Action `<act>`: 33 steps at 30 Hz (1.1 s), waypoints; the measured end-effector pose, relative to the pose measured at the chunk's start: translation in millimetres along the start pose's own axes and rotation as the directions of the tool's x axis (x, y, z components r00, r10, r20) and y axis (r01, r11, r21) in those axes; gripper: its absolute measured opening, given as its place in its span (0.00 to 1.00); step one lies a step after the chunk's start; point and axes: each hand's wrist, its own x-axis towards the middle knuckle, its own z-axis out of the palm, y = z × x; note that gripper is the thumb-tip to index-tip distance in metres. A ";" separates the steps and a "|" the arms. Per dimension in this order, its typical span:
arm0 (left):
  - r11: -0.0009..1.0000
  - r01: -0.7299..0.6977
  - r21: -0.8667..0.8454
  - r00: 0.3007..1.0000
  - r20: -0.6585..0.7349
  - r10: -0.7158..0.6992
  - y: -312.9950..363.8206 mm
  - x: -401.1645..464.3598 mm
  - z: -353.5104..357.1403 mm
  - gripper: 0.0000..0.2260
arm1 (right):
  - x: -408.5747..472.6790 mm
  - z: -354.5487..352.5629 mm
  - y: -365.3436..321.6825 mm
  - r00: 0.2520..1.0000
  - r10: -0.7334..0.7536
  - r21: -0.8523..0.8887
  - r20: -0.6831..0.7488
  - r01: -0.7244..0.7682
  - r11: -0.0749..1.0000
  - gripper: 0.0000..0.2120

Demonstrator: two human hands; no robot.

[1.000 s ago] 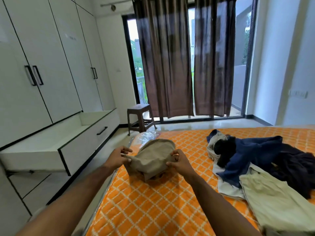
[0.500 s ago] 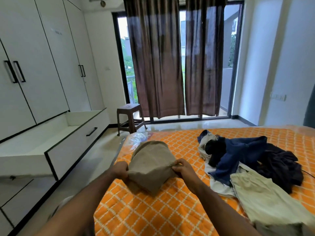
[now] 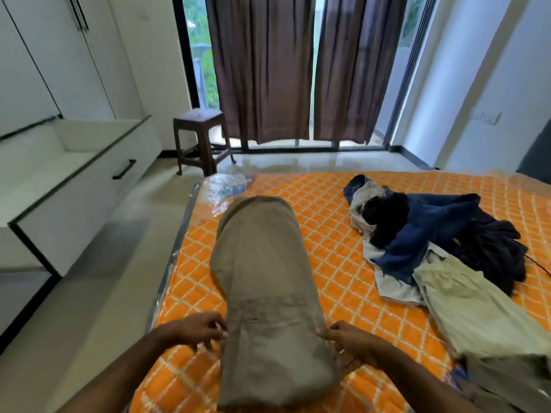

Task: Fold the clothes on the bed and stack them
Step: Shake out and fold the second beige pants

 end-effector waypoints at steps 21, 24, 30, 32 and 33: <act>0.649 -0.287 -0.705 0.787 -0.560 -0.260 26.7 316.7 -210.7 0.30 | 337.3 -111.1 -234.8 0.941 -0.115 0.387 -0.319 0.240 0.890 0.29; 0.601 -0.307 -0.738 0.787 -0.552 -0.276 24.9 331.3 -217.7 0.30 | 350.6 -118.8 -253.8 0.950 -0.132 0.430 -0.282 0.248 0.868 0.24; 0.568 -0.307 -0.763 0.784 -0.541 -0.304 13.0 355.8 -214.6 0.16 | 370.9 -135.1 -280.6 0.973 -0.205 0.618 -0.111 0.229 0.752 0.23; 0.616 -0.296 -0.730 0.785 -0.554 -0.279 16.3 362.8 -209.0 0.12 | 376.6 -138.9 -283.8 0.978 -0.193 0.654 -0.075 0.194 0.731 0.20; 0.629 -0.291 -0.721 0.789 -0.553 -0.269 16.7 364.3 -203.2 0.11 | 375.9 -136.4 -280.7 0.981 -0.184 0.668 -0.055 0.173 0.724 0.19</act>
